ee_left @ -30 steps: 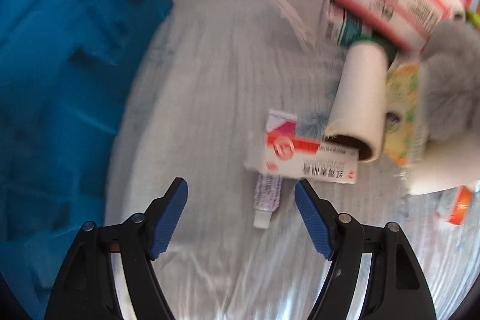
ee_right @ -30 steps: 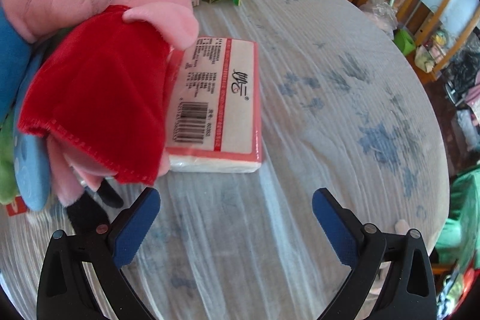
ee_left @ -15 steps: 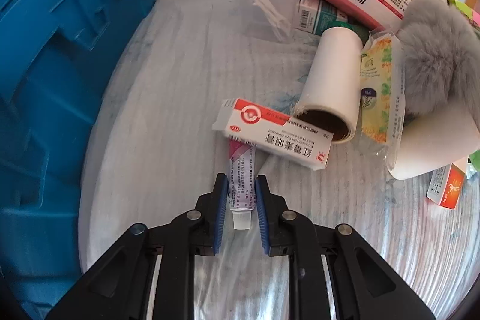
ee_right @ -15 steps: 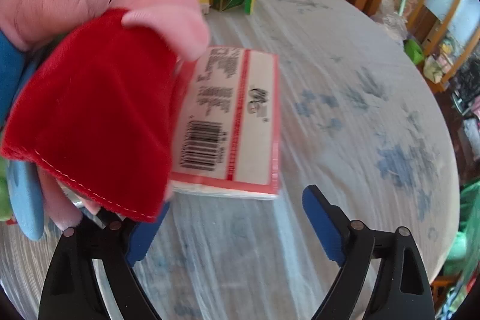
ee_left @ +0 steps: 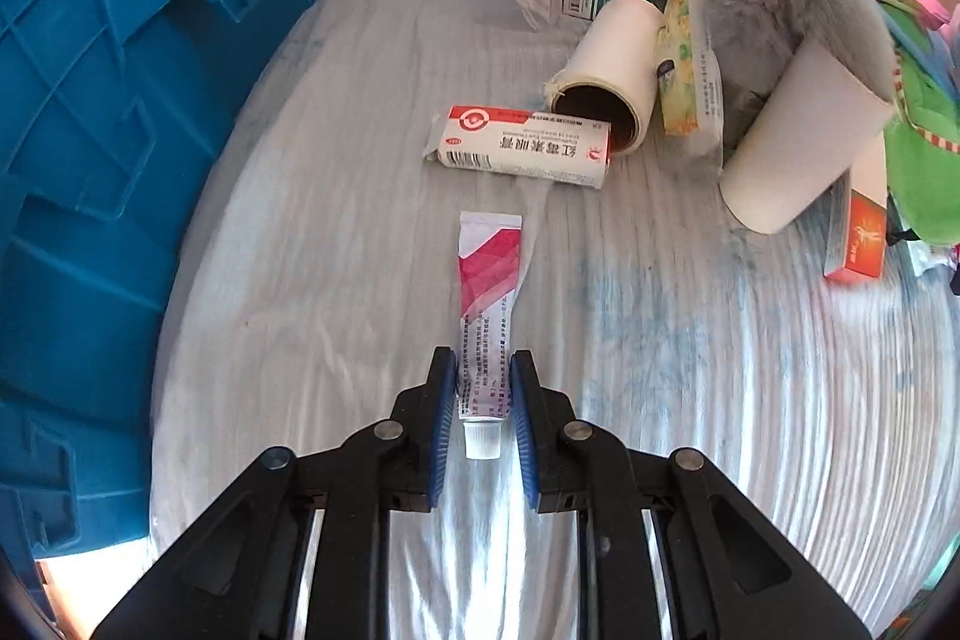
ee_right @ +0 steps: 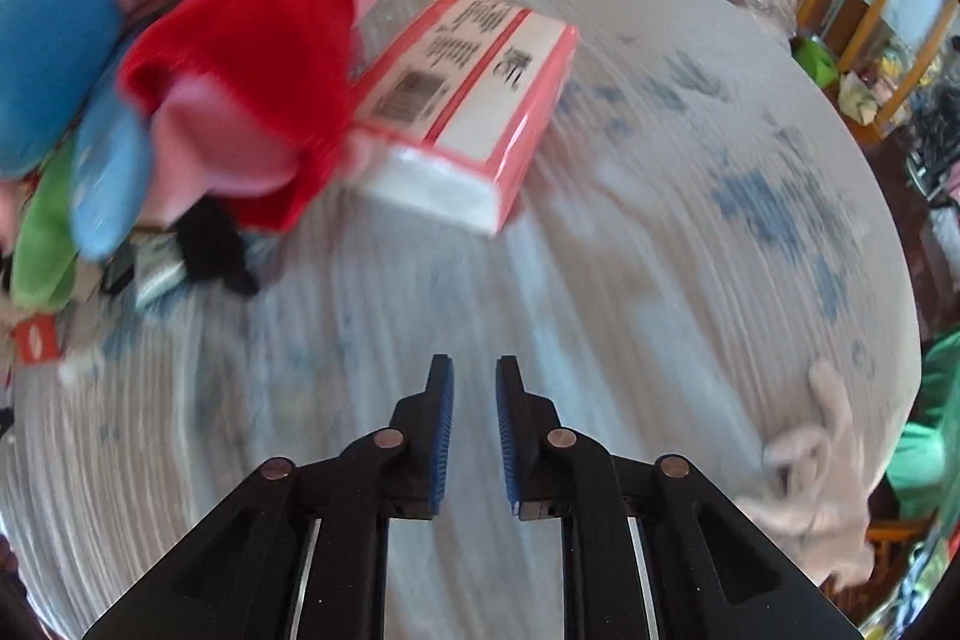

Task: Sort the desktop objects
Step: 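Grasp the red-and-white medicine box with the right gripper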

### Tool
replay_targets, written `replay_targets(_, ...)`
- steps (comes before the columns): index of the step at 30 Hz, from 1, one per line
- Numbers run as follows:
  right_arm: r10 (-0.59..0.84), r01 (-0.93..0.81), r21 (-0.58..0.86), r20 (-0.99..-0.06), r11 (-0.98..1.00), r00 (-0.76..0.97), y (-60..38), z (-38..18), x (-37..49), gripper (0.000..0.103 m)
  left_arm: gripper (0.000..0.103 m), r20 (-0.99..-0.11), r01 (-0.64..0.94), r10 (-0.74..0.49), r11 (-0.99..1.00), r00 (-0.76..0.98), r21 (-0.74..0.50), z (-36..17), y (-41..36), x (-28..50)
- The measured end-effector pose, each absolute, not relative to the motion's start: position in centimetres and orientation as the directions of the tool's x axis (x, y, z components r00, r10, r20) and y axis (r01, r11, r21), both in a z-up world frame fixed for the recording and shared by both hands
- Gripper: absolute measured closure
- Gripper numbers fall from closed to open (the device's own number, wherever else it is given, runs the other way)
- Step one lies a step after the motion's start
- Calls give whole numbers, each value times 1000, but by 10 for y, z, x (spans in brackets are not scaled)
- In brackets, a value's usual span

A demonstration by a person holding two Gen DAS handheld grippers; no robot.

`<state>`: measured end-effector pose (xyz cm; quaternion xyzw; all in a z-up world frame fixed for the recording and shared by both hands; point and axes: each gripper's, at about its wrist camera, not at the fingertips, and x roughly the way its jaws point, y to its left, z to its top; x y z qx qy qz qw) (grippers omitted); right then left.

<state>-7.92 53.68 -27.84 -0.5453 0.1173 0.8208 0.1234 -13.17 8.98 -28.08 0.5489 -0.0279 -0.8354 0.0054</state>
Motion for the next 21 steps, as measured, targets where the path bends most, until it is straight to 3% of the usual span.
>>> replay_targets(4,-17,-206,113,-908,-972,-419,475,-266,-78,59,84,-903,-20,-20,-999,-429,31,-265,82,-133)
replay_targets(9,-169,-23,202,-868,-979,-467,377,-249,-108,57,84,-875,-45,14,-999,-484,9,-247,82,-130)
replay_targets(11,-201,23,216,-858,-976,-473,351,-247,-126,42,84,-871,-56,35,-998,-491,-8,-248,80,-134)
replay_targets(12,-212,42,220,-852,-975,-478,338,-247,-135,41,84,-867,-64,46,-998,-496,-16,-246,80,-136)
replay_targets(20,-219,46,222,-863,-974,-455,296,-277,-194,42,84,-853,-119,108,-991,-511,-55,-251,81,-163)
replay_targets(21,-222,38,229,-866,-973,-448,296,-282,-198,54,84,-853,-119,111,-991,-509,-58,-253,82,-166)
